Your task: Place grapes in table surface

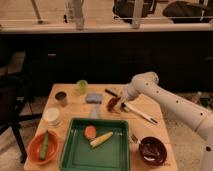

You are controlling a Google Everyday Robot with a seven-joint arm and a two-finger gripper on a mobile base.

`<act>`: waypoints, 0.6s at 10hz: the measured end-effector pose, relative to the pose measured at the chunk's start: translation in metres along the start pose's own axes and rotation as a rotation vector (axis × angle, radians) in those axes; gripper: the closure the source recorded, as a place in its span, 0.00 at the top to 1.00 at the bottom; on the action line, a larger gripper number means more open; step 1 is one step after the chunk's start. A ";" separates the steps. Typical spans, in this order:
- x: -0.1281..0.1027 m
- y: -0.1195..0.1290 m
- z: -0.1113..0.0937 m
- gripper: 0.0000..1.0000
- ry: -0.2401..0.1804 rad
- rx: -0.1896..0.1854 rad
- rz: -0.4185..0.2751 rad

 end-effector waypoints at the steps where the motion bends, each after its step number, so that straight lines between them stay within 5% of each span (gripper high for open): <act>1: 0.000 0.000 0.000 0.38 0.000 0.000 0.000; 6: 0.000 0.000 0.000 0.79 0.000 0.000 0.000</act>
